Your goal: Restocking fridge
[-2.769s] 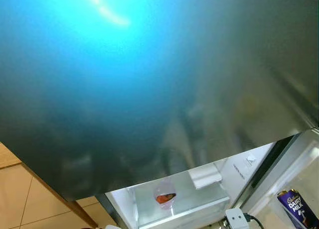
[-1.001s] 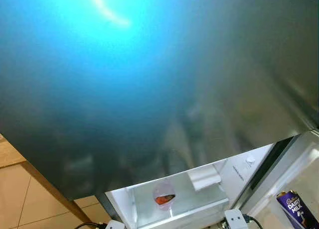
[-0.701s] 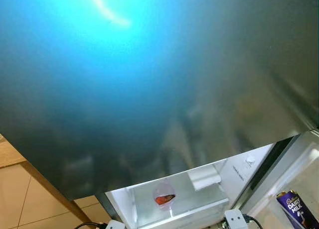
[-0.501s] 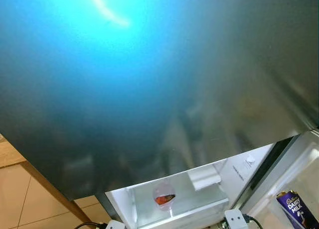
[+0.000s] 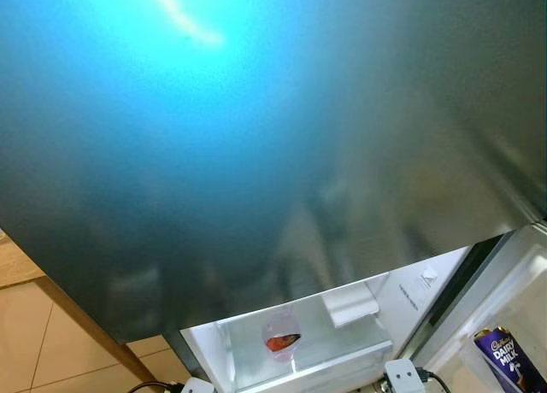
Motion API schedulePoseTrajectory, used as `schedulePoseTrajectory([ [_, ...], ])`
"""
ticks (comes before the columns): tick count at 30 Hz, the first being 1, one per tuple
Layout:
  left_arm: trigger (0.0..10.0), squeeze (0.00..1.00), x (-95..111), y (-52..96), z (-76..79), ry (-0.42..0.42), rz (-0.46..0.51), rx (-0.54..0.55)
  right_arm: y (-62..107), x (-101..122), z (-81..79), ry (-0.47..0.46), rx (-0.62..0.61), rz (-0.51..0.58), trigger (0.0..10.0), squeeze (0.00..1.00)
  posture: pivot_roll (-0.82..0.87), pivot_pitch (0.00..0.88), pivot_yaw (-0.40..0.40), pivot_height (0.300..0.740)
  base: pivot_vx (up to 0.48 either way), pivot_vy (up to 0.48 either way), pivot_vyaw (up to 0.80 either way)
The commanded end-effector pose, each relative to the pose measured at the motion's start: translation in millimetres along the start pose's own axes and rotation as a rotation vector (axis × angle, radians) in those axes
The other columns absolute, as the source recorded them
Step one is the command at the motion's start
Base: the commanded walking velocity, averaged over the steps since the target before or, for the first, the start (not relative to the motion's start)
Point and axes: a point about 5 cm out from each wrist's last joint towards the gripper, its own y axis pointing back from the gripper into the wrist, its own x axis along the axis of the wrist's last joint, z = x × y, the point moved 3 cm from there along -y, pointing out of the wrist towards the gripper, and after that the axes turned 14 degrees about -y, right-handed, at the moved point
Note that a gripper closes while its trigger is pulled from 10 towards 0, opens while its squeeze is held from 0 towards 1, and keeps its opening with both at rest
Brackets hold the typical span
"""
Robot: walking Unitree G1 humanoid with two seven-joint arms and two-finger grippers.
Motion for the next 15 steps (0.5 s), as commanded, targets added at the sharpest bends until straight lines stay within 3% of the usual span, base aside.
schedulePoseTrajectory([
  [1,10.0,0.00,-4.6,-0.7,12.9,-0.015,-0.017,-0.037,0.9,-9.0,0.4,0.015,0.000,-0.042,10.0,0.00,-0.01,0.000,-0.009,0.740,0.000,0.000,0.00],
  [15,10.0,0.00,-2.8,-0.9,12.1,-0.017,-0.013,-0.038,0.9,-9.7,-0.3,0.012,0.002,-0.043,10.0,0.00,-0.01,0.000,-0.005,0.740,0.000,0.000,0.00],
])
